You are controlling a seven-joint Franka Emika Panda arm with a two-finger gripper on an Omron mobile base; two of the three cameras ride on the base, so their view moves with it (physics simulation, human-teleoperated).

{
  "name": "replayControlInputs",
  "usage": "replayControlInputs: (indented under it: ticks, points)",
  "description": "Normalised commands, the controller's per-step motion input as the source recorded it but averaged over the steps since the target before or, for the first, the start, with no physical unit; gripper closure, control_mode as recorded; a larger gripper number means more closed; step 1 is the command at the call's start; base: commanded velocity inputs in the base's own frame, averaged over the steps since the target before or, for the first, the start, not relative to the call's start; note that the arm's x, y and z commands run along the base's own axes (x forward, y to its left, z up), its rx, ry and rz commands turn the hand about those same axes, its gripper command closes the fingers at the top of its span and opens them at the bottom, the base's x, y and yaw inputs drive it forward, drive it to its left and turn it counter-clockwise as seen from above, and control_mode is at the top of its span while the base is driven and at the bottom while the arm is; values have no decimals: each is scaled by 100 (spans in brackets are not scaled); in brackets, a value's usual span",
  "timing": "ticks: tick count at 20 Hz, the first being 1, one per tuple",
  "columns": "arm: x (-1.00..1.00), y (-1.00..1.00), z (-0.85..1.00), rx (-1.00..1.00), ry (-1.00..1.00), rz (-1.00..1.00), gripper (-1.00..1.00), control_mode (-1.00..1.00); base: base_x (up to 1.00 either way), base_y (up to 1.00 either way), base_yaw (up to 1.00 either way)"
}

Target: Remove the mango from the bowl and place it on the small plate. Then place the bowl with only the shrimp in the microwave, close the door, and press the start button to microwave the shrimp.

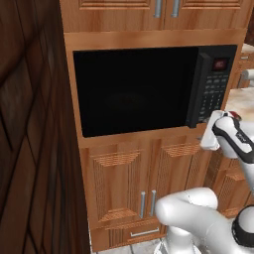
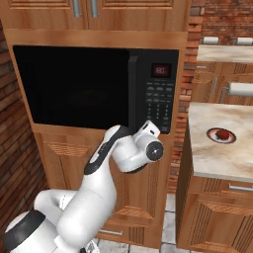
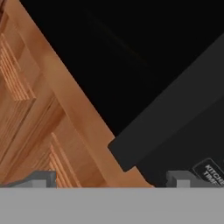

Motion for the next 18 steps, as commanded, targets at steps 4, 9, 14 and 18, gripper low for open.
replayControlInputs:
  ticks: [4, 9, 14, 18]
  points:
    - [40, -18, -24, 0, 0, 0, -100, -100, 0, 0, 0]
    - [35, -25, -16, 1, 0, 0, -100, -100, 0, 0, 0]
    - [35, -25, -8, 2, 0, 0, -100, -100, 0, 0, 0]
    - [43, -10, -15, 1, 0, 0, -100, -100, 0, 0, 0]
